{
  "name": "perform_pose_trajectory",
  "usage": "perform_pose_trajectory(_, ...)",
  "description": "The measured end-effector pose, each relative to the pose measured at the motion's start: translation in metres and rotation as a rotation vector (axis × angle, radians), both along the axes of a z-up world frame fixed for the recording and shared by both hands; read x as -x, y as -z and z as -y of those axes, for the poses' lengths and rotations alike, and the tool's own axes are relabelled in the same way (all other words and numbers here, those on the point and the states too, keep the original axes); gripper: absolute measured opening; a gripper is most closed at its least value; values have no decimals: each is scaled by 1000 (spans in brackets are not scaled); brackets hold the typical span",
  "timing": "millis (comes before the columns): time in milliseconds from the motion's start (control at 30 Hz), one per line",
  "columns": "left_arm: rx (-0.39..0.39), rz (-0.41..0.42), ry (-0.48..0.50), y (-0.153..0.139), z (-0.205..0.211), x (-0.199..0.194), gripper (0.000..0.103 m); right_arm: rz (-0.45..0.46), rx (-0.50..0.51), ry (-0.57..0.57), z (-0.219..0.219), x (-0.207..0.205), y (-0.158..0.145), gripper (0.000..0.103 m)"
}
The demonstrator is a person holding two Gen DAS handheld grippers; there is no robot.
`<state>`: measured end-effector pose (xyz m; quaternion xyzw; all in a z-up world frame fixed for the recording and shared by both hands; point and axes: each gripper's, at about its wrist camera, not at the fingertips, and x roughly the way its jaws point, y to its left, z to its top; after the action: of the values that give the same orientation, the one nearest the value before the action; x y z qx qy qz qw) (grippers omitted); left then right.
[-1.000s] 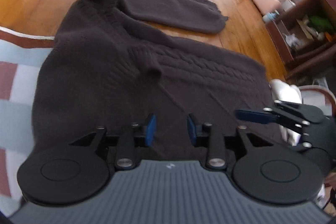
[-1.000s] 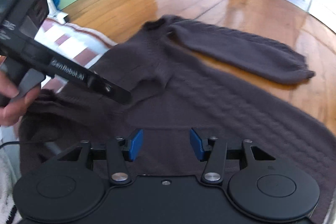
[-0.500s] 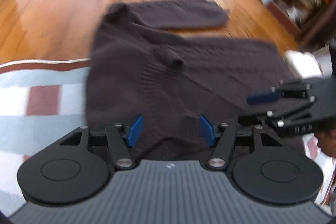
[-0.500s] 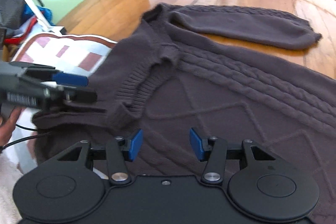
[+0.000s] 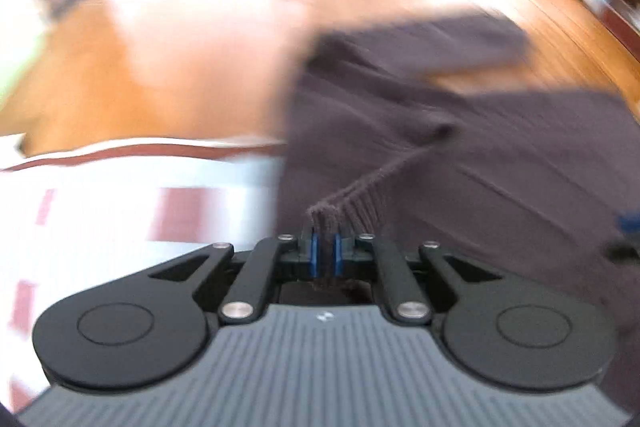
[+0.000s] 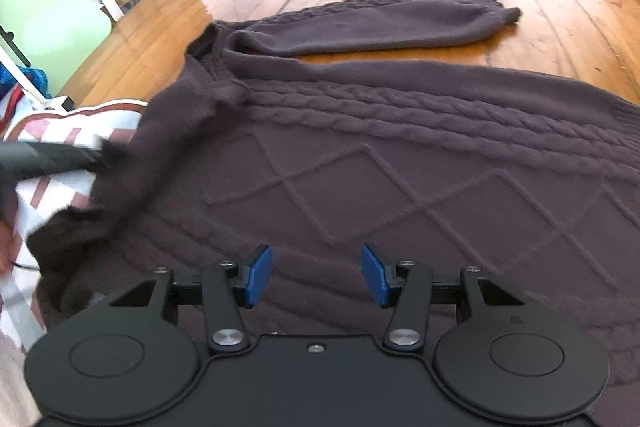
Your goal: Fold clothes
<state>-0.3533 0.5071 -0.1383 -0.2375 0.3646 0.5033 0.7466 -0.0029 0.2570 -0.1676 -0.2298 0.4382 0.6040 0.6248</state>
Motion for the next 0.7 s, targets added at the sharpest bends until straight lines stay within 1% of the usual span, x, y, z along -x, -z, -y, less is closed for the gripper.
perform_pose_trajectory(67,21,-28,-208,5,-16,44,10,-12,4,28,15,-11,-2,55)
perform_pose_trajectory(100,37,-45,-316,9,-25,65,11,-33,7,52,23,-17,-2,55)
perform_pose_trajectory(133,72,-65,-393,14,-31,81,11,-53,9,75,31,-24,-2,55)
perform_pose_trajectory(167,113,-54,-437,18,-33,94,12,-66,11,93,39,-29,-3,55)
perform_pose_trajectory(200,136,-11,-450,16,-31,103,13,-67,12,105,47,-32,-3,55)
perform_pose_trajectory(233,152,39,-456,14,-27,110,23,-68,13,116,56,-36,-3,55)
perform_pose_trajectory(267,163,80,-440,11,-23,112,42,-69,15,128,64,-39,-3,55)
perform_pose_trajectory(300,171,119,-418,7,-18,112,50,-70,16,139,73,-43,-4,55)
perform_pose_trajectory(333,196,154,-385,7,-12,109,57,-70,21,143,82,-46,-4,55)
perform_pose_trajectory(433,288,257,-275,10,5,94,58,-66,61,121,110,-51,-3,55)
perform_pose_trajectory(467,307,257,-245,12,9,88,58,-67,76,113,120,-53,-2,55)
perform_pose_trajectory(533,335,235,-192,15,13,73,58,-80,101,107,137,-57,1,55)
perform_pose_trajectory(600,364,213,-138,18,17,59,58,-124,127,104,151,-60,9,55)
perform_pose_trajectory(633,350,180,-110,15,20,54,58,-153,129,106,156,-60,12,55)
perform_pose_trajectory(667,329,143,-87,14,23,51,60,-187,126,103,158,-59,14,55)
perform_pose_trajectory(700,318,123,-73,13,25,52,63,-228,122,90,159,-57,16,55)
